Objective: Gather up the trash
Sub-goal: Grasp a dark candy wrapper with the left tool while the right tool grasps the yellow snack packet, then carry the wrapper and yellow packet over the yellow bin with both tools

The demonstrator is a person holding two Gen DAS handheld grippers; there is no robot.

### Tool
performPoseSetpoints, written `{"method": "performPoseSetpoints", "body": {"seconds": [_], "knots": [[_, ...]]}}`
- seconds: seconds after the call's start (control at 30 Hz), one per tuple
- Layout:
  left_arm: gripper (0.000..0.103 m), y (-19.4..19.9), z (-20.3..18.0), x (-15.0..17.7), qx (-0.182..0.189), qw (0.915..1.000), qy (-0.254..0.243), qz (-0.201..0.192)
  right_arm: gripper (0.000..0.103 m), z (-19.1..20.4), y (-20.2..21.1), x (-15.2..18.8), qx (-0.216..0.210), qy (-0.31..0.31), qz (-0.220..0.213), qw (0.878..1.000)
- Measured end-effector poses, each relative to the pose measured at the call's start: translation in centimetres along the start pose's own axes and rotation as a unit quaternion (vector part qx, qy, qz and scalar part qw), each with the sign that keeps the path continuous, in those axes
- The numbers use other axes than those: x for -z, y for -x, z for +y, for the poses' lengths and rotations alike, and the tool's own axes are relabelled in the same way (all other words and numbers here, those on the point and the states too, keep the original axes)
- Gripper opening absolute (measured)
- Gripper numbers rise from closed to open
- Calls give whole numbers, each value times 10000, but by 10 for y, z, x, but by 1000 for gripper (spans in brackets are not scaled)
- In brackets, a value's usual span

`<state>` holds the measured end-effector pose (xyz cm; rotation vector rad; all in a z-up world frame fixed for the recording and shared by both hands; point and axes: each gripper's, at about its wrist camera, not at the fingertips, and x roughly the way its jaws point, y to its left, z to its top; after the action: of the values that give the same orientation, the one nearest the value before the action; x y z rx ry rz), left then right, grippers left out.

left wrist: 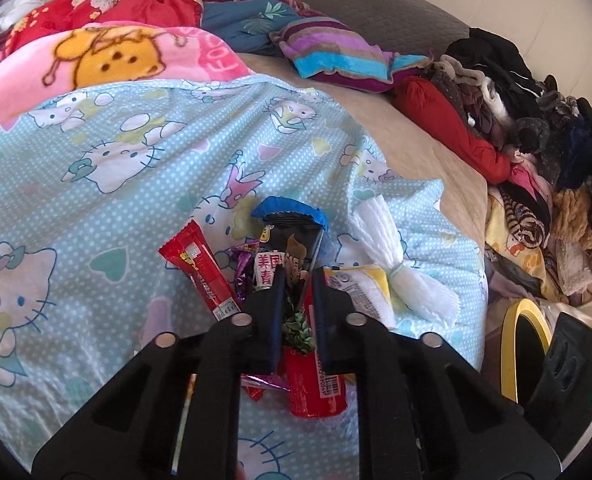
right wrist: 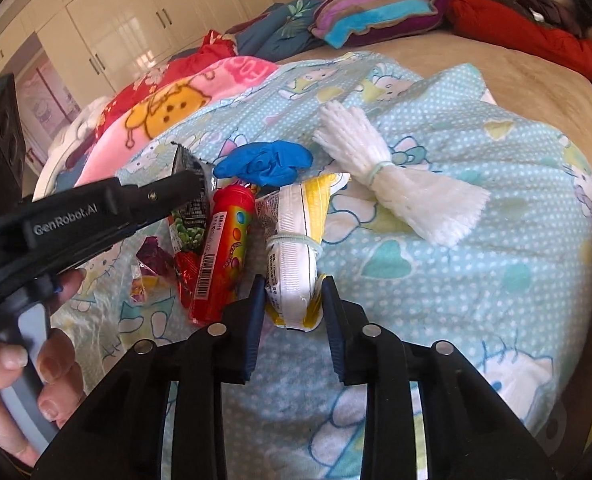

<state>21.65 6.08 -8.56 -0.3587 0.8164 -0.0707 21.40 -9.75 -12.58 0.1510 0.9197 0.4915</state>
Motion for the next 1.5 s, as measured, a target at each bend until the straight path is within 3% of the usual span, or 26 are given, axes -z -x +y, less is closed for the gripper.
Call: {"method": "performPoseSetpoints", "body": {"seconds": [0.43, 1.03, 1.5], "knots": [[3, 49, 1, 14, 333, 9981, 231, -471, 25, -4, 39, 14, -156, -173, -355, 9991], [3, 87, -34, 20, 528, 9952, -273, -778, 25, 7, 84, 31, -157, 109, -693, 9974], [3, 98, -60, 24, 675, 9929, -497, -840, 25, -8, 115, 34, 43, 16, -927, 9957]]}}
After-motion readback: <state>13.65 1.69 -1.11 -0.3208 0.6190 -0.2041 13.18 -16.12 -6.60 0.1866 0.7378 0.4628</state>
